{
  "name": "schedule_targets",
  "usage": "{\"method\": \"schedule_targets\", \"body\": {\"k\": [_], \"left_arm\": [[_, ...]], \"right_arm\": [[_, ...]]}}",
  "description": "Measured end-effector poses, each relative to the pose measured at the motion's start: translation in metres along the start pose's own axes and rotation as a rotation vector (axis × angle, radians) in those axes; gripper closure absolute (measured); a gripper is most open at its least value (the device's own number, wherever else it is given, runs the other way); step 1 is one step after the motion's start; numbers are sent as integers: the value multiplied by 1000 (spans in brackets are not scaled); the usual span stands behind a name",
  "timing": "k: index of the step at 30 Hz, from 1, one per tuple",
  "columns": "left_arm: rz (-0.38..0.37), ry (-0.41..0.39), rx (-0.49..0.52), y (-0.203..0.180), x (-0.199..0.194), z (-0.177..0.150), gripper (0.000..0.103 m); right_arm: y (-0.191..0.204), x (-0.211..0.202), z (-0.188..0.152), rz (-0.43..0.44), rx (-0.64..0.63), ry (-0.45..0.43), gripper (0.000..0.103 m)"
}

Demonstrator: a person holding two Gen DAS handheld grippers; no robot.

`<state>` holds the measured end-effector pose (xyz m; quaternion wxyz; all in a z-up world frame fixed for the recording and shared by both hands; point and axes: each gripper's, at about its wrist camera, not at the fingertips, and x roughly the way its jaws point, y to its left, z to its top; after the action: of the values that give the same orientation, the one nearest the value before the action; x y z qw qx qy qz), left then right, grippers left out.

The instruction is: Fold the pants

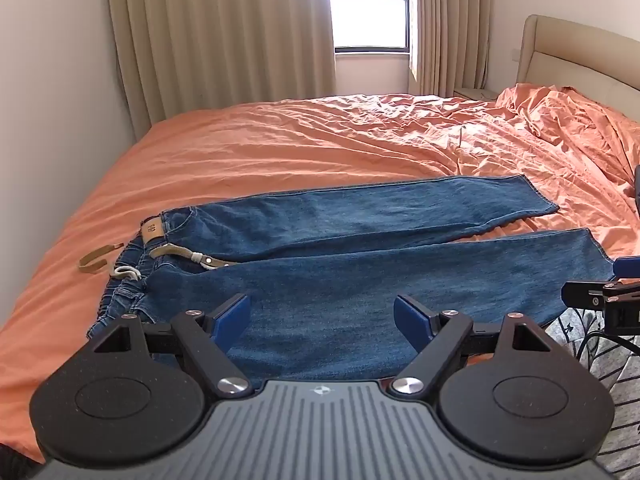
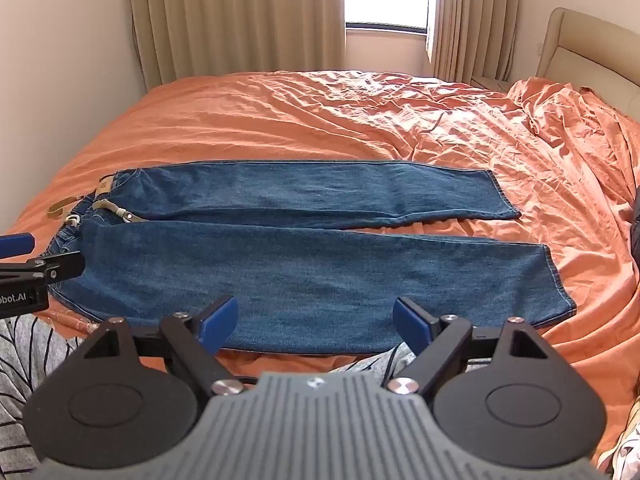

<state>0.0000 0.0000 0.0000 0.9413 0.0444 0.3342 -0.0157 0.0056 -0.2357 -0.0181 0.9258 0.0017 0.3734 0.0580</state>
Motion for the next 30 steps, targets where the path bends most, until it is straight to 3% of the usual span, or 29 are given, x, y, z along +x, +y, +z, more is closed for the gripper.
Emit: {"method": "schedule_targets", "body": {"k": [30], "left_arm": [[-2,7,-1,0,0,0,8]], "right_arm": [[1,1,0,-4,2,16,22]]}}
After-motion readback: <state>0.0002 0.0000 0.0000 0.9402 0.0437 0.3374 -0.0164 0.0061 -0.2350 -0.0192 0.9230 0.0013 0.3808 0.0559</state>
